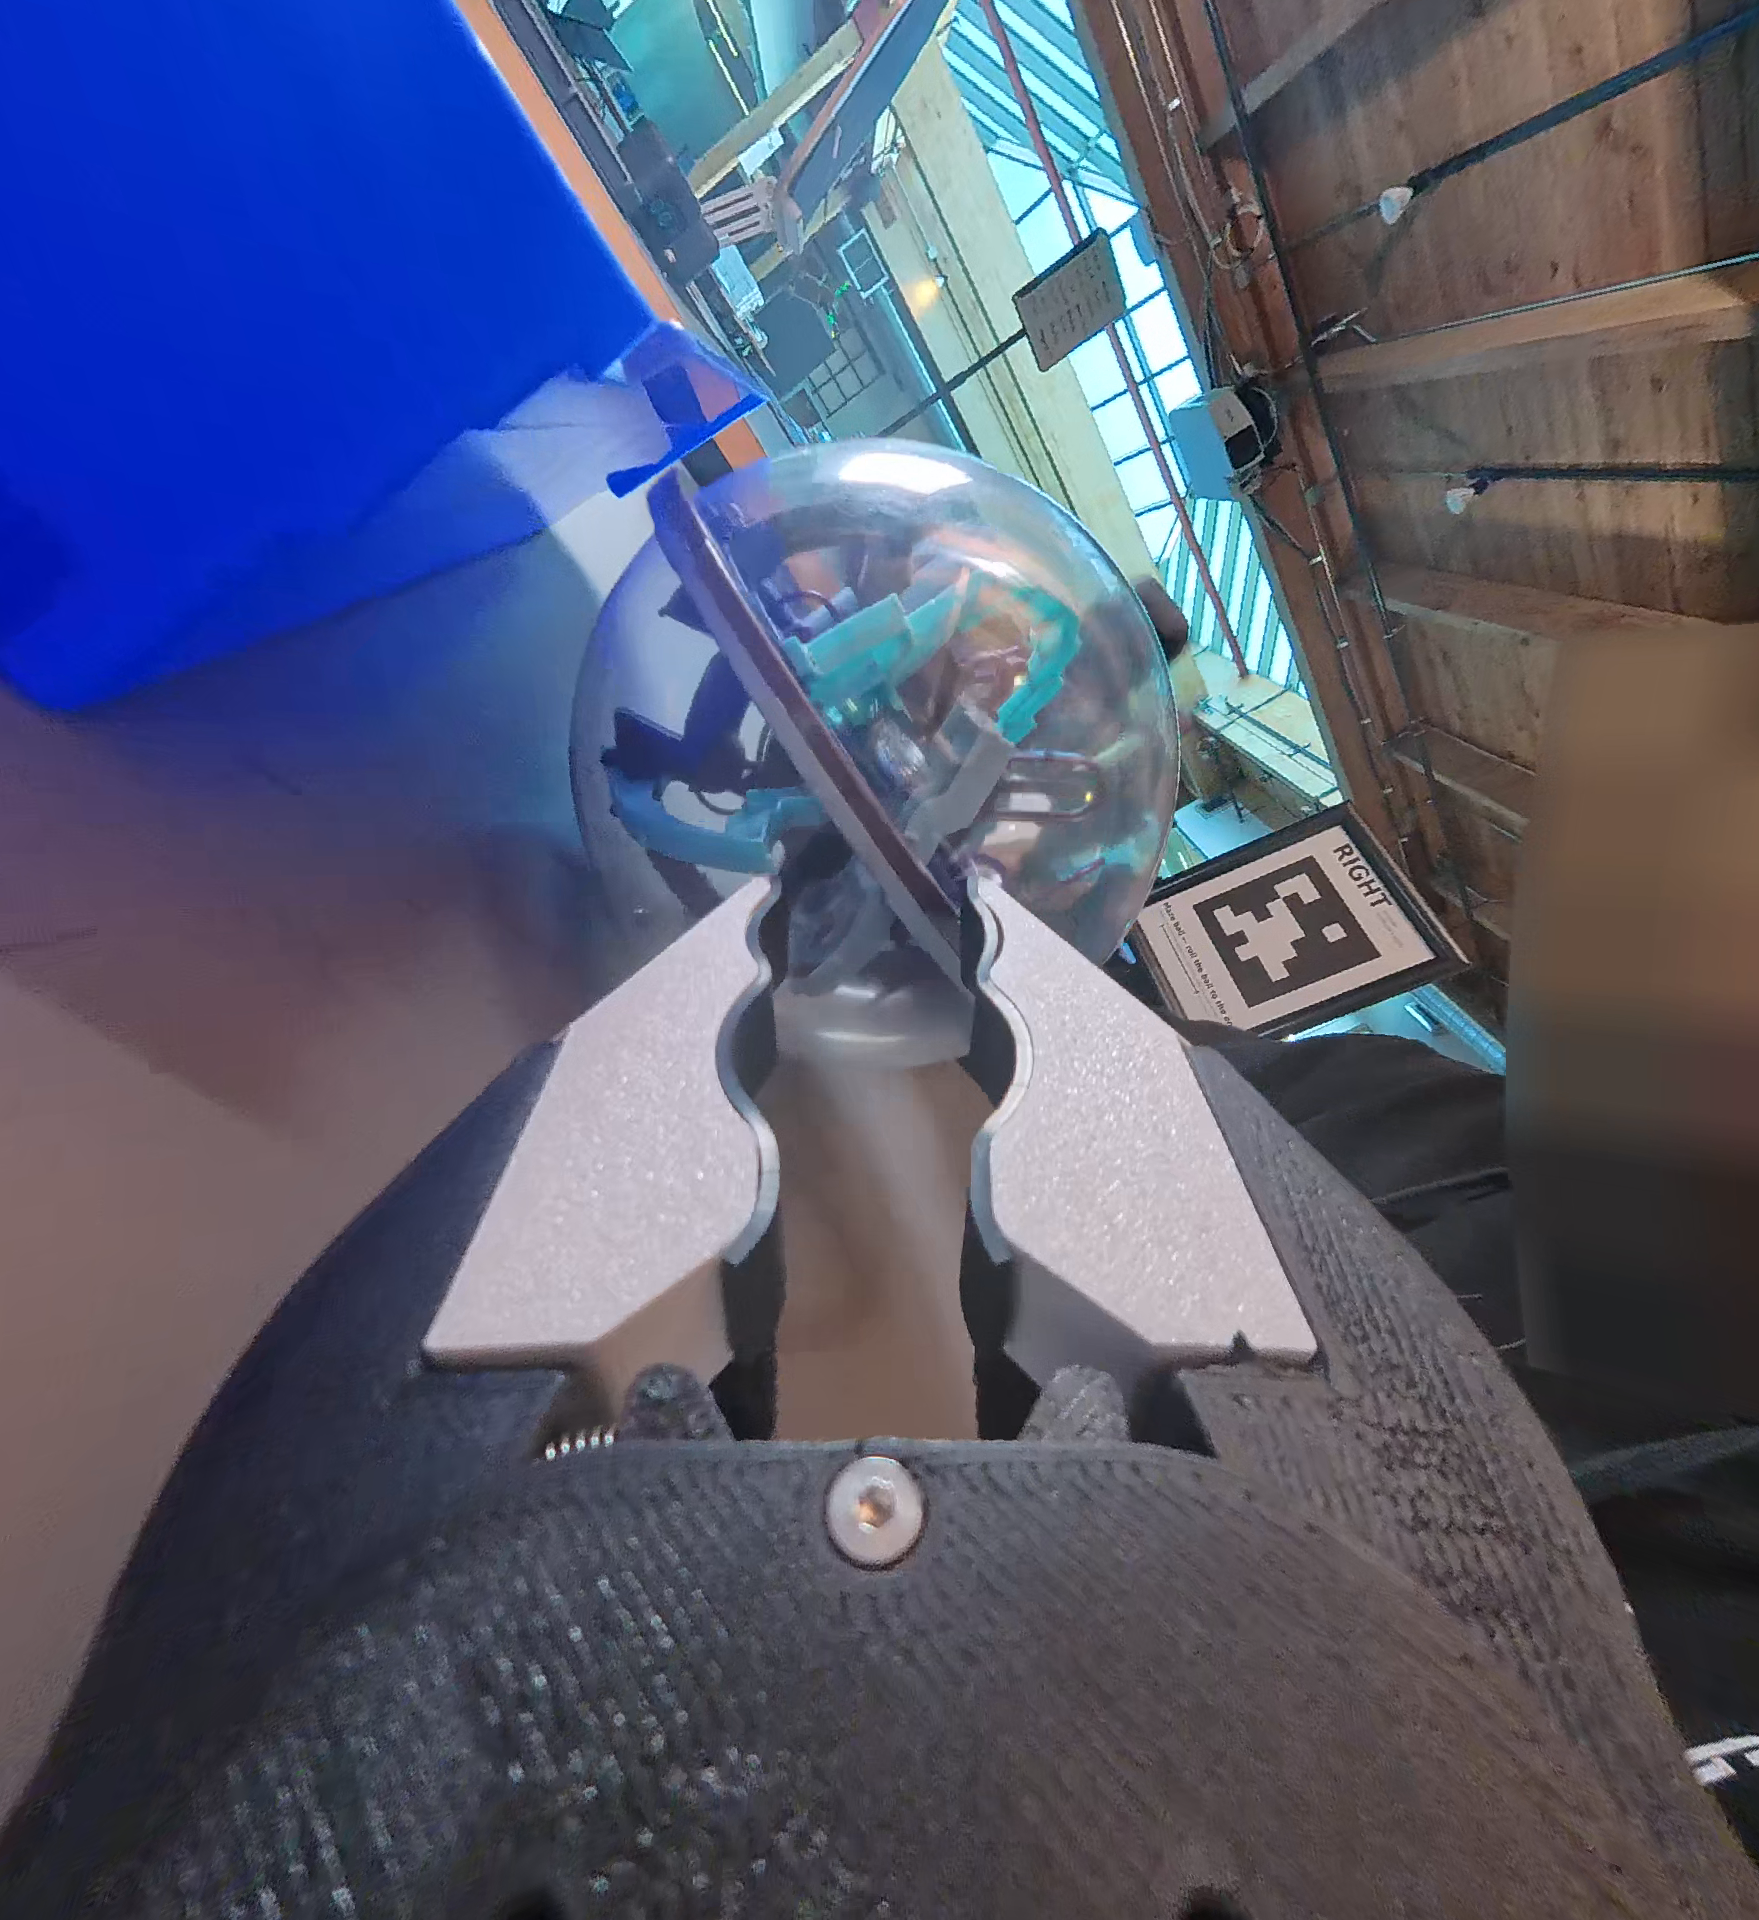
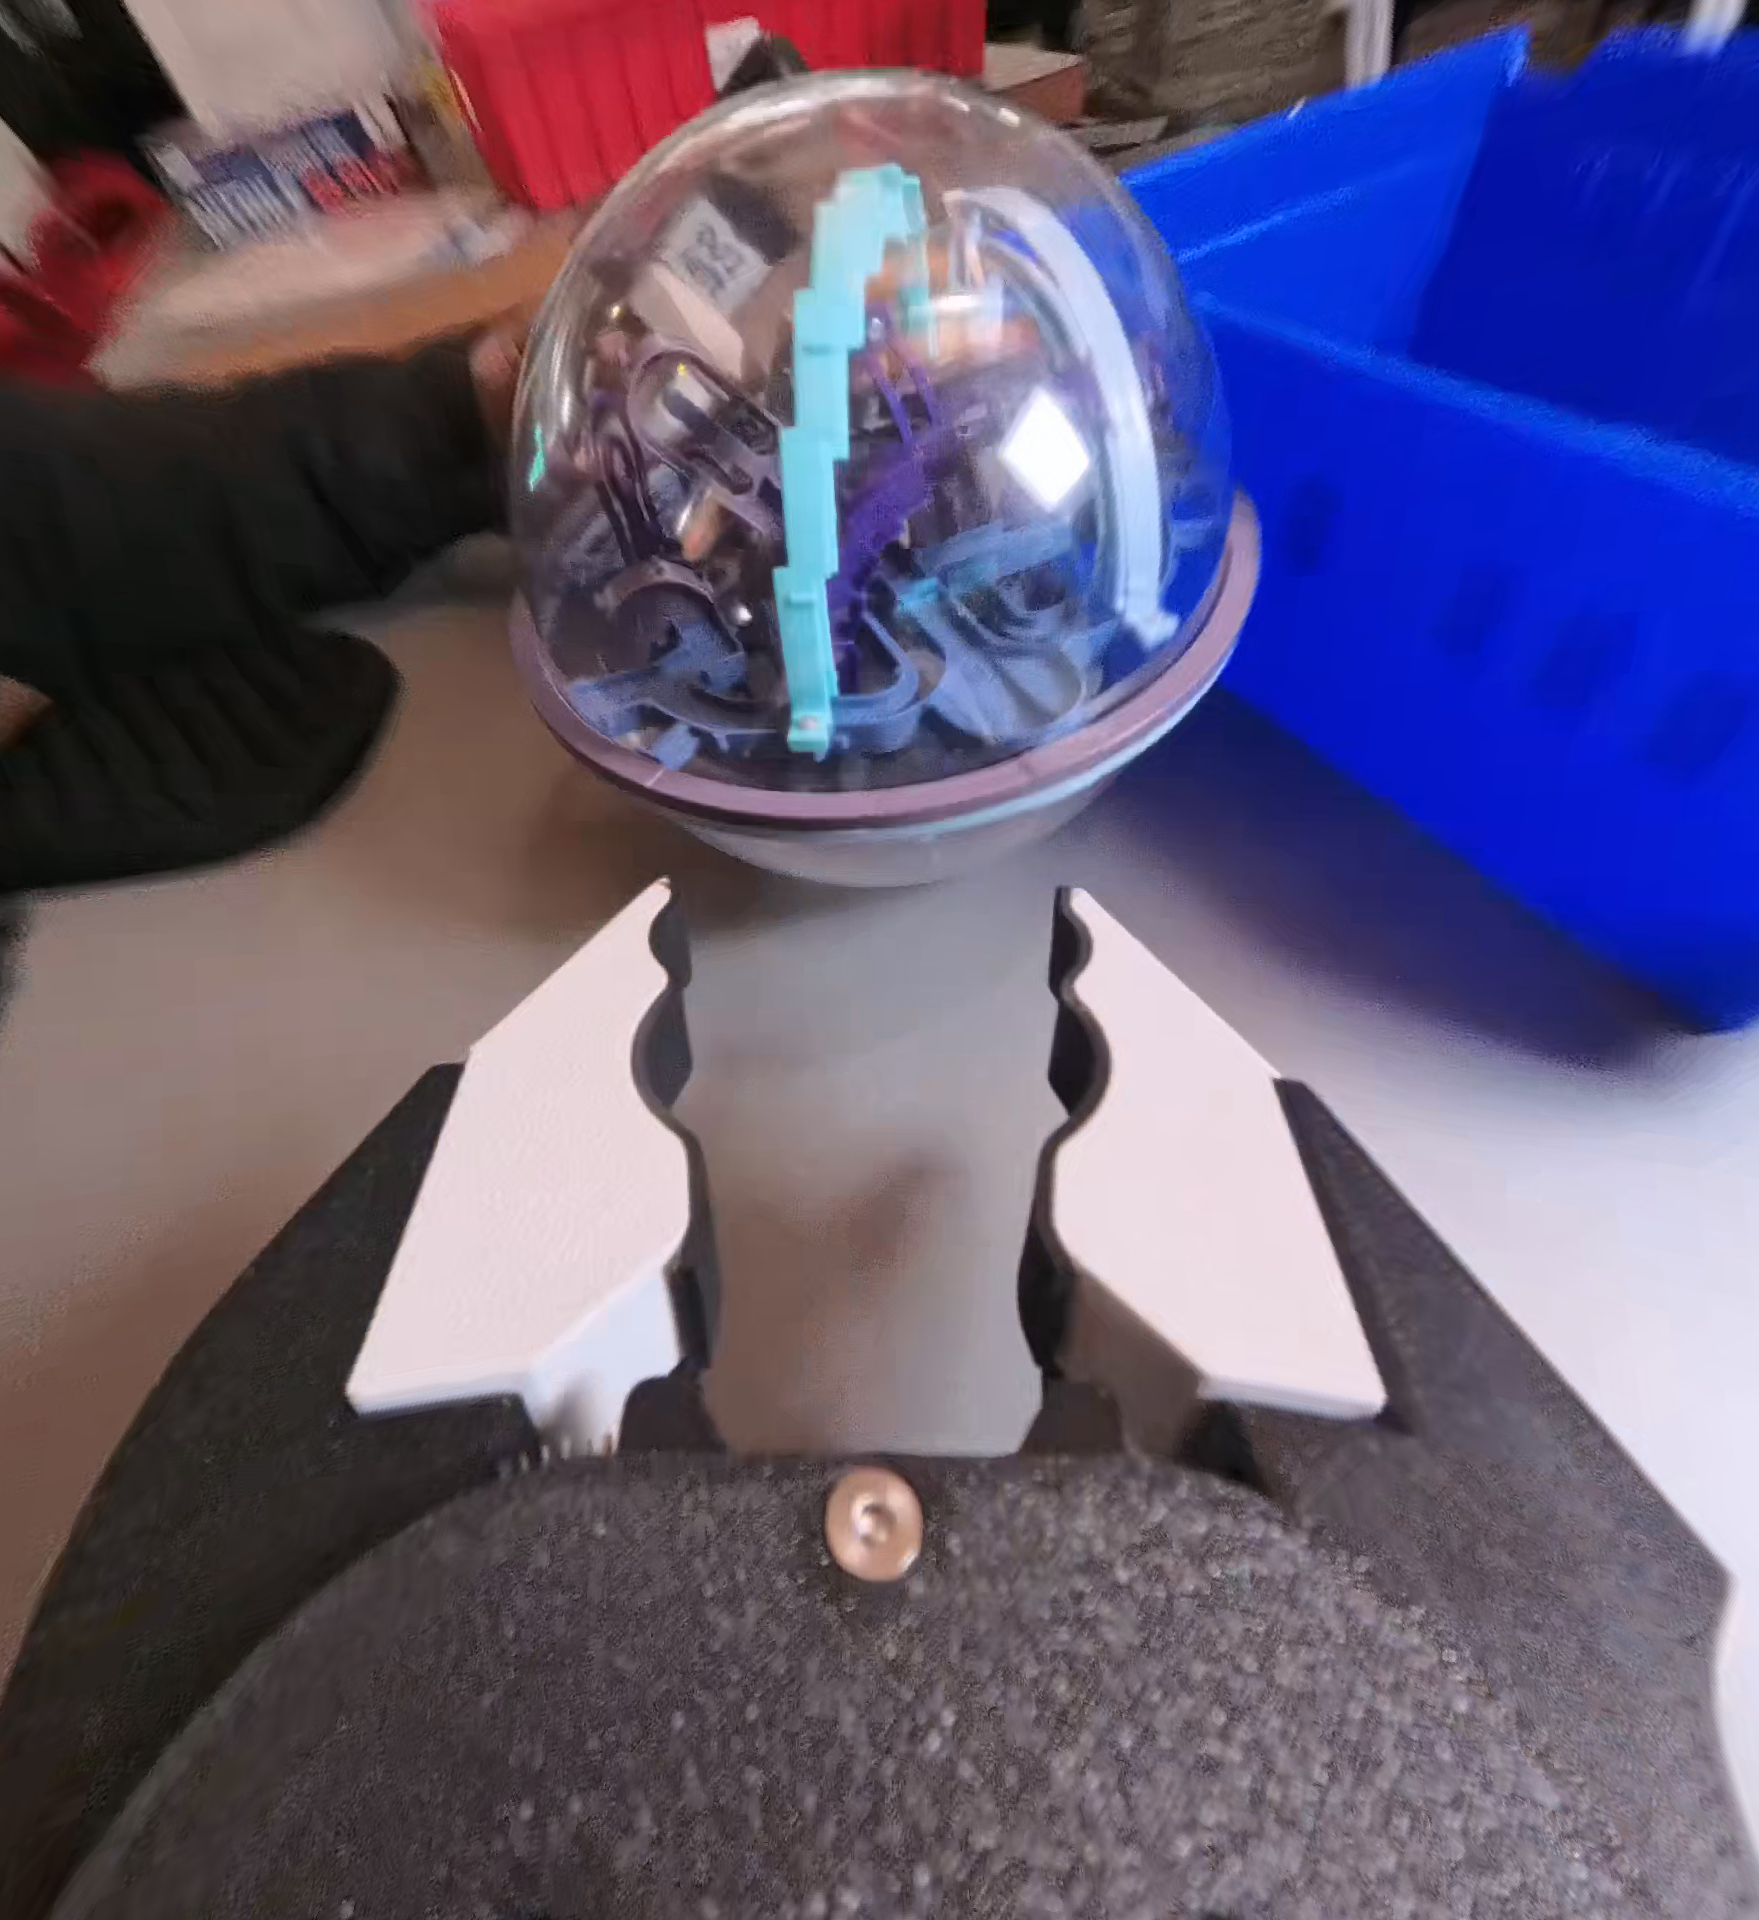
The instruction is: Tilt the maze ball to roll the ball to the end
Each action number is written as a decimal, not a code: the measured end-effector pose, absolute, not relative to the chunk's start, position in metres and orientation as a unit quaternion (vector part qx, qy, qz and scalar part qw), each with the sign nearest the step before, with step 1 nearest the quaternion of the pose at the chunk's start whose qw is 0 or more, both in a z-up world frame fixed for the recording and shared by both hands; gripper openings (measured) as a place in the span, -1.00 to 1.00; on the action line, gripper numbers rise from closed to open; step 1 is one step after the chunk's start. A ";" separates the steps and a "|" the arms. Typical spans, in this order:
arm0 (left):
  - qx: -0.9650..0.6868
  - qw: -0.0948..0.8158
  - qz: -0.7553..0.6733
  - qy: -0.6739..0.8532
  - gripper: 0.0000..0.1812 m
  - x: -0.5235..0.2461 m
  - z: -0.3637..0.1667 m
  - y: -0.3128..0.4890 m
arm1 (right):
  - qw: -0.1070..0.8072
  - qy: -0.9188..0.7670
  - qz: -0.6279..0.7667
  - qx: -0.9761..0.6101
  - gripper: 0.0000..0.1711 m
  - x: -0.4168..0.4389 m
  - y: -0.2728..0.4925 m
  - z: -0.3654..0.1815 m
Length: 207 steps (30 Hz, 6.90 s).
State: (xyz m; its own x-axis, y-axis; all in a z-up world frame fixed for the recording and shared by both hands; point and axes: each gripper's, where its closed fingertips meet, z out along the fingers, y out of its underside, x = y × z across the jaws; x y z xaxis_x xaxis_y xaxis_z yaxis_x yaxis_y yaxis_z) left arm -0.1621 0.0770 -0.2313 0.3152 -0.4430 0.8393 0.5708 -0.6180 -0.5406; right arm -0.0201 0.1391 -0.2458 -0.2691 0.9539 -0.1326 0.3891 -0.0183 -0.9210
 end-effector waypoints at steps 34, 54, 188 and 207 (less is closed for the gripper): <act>-0.706 0.450 -0.540 0.082 -0.34 -0.156 -0.227 0.060 | 0.099 -0.505 0.609 -0.603 -0.55 -0.013 0.146 -0.242; -0.686 0.515 -0.514 -0.001 -0.26 -0.181 -0.210 0.086 | 0.107 -0.468 0.622 -0.619 -0.49 -0.025 0.150 -0.244; -0.743 0.498 -0.446 -0.039 -0.94 -0.111 -0.150 -0.010 | 0.065 -0.315 0.715 -0.620 -0.94 0.012 0.064 -0.196; -0.725 0.406 -0.538 -0.142 -0.94 -0.115 -0.225 0.011 | 0.490 -0.646 0.328 -0.485 0.47 0.001 0.051 -0.199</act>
State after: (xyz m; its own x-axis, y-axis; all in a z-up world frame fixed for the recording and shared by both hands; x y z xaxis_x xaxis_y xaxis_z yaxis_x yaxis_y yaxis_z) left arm -0.1152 0.0115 -0.2249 0.3815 -0.2303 0.8952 0.6431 -0.6295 -0.4360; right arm 0.0012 0.0514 -0.1986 -0.0496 0.9478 0.3151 0.3039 0.3148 -0.8992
